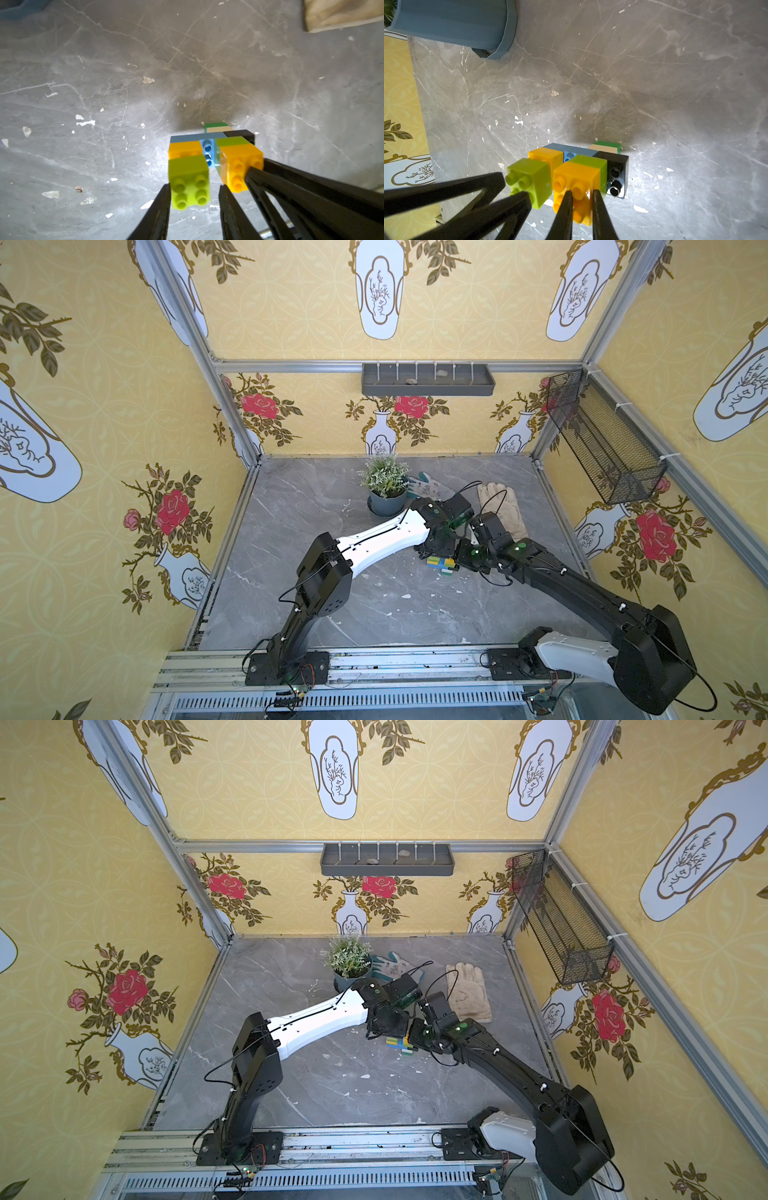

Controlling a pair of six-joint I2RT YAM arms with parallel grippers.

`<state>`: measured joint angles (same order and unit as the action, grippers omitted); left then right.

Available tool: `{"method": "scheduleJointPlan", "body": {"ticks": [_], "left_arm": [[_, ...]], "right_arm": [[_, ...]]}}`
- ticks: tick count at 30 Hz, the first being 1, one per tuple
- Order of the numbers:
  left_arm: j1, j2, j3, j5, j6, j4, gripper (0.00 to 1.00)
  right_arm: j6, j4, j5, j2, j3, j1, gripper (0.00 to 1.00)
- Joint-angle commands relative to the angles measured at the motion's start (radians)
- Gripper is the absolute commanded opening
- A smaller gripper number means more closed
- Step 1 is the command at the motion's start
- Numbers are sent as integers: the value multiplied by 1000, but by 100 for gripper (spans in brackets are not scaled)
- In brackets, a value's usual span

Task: Assemble the number 4 with lego
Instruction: Assemble the lego brick with the lego brick.

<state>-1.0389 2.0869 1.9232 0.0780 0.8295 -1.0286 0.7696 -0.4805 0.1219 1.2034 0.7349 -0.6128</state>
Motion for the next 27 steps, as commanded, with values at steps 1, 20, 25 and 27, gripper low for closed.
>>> {"method": "scheduleJointPlan", "body": {"ticks": [1,20,25,27], "left_arm": [[7,-25,0,9,9,-5,49],[31,-89,-161,-49,14,71,37],[34,-67,-147,-49,11,70,36],[36,-60,-142,-42,7,69,34]], "right_arm": [[-5,-208,-50,22,-21,-1,11],[-8,-202,-51,24,-26,0,11],[-10,-204,-49,25,-21,1,11],[-12,-207,-50,27,-18,1,11]]}}
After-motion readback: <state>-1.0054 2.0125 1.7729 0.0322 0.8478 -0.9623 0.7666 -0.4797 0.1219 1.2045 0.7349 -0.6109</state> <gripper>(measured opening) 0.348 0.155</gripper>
